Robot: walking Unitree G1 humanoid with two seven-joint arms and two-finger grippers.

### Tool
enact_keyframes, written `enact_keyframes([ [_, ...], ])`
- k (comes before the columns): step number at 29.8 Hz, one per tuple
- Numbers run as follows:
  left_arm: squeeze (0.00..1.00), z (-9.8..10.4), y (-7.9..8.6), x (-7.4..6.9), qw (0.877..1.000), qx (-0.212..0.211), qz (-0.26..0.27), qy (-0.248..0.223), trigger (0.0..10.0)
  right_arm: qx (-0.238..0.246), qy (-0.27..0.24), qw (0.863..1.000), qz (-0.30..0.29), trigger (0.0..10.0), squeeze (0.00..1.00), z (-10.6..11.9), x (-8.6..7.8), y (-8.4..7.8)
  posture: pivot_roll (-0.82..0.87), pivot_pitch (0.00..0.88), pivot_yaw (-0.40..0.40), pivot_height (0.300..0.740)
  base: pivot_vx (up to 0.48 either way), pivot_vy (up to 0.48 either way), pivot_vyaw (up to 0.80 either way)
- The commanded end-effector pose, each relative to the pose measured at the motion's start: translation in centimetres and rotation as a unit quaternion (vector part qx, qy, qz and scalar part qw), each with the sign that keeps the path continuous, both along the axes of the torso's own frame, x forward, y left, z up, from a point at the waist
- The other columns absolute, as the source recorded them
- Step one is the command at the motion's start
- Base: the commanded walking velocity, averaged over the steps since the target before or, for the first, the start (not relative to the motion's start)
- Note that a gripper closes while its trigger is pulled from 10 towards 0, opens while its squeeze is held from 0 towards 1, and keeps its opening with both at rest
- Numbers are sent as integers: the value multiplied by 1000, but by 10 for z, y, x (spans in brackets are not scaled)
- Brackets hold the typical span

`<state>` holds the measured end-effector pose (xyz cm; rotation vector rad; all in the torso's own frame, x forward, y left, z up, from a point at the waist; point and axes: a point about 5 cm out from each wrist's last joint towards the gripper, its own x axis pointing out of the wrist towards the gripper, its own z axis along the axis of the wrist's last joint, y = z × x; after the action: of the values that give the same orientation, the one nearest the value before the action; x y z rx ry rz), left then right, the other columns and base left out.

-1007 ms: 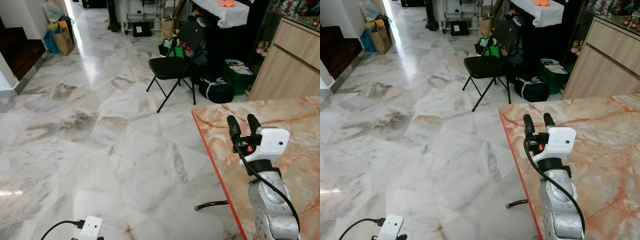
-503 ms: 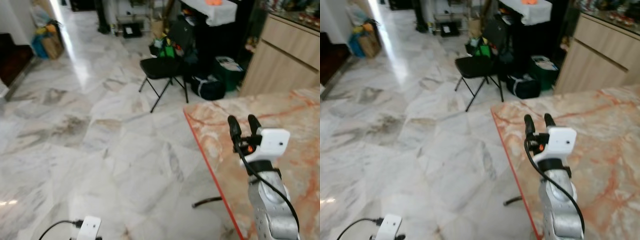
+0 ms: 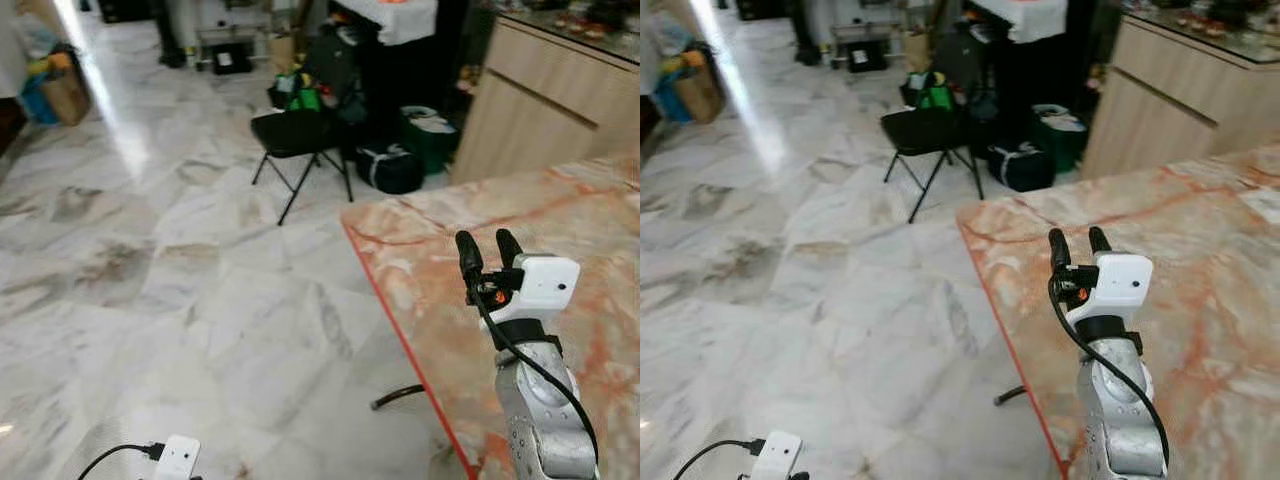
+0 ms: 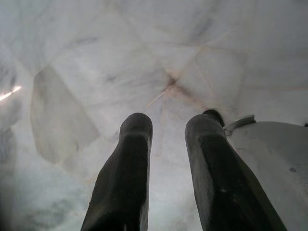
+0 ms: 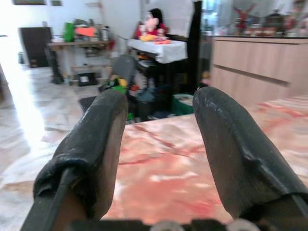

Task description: Setting the table

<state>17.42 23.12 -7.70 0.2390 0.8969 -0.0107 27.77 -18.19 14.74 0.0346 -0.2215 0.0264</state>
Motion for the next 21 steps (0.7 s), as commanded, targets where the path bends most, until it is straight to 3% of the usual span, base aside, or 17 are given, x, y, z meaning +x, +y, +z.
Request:
enact_keyframes([
  [1, 0, -2, -1, -2, 1000, -4, 9, 10, 10000, 1, 8, 1000, 1, 10000, 0, -2, 0, -1, 38, 0, 6, 740, 0, 480, -800],
  [7, 0, -1, -9, 5, 1000, -2, 0, 8, 10000, 1, 9, 1000, 2, 10000, 0, -2, 0, -1, 38, 0, 4, 740, 0, 0, -800],
  [21, 0, -1, -7, 3, 1000, -1, 2, 9, 10000, 3, 11, 1000, 3, 10000, 0, -3, 1, 1, 40, 0, 4, 740, 0, 0, -800],
])
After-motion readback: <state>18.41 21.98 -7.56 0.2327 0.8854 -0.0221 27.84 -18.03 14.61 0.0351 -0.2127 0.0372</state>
